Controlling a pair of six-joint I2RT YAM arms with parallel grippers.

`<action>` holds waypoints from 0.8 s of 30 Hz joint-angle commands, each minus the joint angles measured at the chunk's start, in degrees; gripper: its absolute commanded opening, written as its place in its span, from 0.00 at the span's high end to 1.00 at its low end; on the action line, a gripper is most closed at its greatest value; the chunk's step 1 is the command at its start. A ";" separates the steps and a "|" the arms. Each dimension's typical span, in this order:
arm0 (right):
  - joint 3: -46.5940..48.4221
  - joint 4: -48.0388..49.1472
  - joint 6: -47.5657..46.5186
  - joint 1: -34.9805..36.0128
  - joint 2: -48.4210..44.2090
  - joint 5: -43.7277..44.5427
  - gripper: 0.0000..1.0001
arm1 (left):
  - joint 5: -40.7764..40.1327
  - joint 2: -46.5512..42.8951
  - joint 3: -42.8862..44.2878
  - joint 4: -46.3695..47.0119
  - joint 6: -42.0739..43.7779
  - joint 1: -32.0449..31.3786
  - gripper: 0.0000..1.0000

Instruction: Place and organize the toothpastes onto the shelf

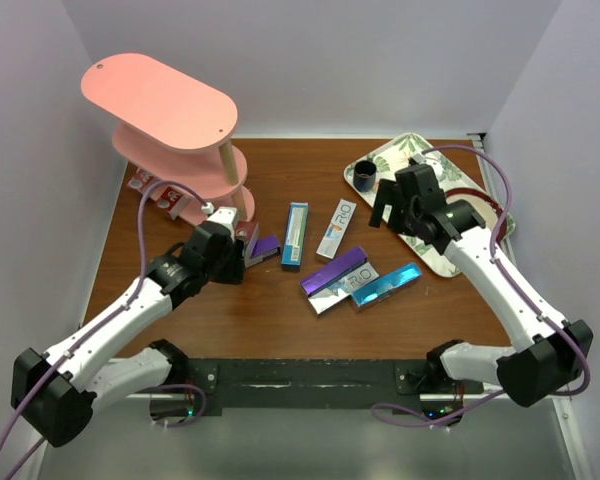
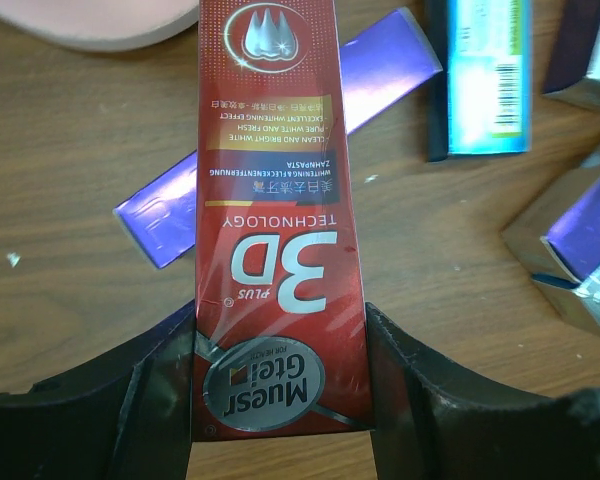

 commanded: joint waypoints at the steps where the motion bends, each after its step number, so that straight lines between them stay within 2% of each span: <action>1: -1.22 0.71 -1.73 -0.93 -2.97 2.50 0.01 | -1.06 0.33 3.65 -0.47 -0.69 3.95 0.92; 7: -2.27 1.85 -2.96 -1.46 -4.29 2.68 0.01 | -5.02 0.42 5.49 -0.84 3.08 7.73 0.93; 12: -3.15 3.26 -4.45 -1.55 -6.05 2.76 0.01 | -2.91 0.42 4.27 2.41 7.39 12.91 0.95; 18: -4.82 6.60 -9.19 -1.73 -8.42 2.41 0.01 | -2.47 1.38 1.72 9.44 13.72 15.12 1.00; 24: -8.42 14.06 -13.94 -1.73 -12.19 -0.13 0.01 | 1.65 0.69 -3.91 22.01 19.61 17.31 1.00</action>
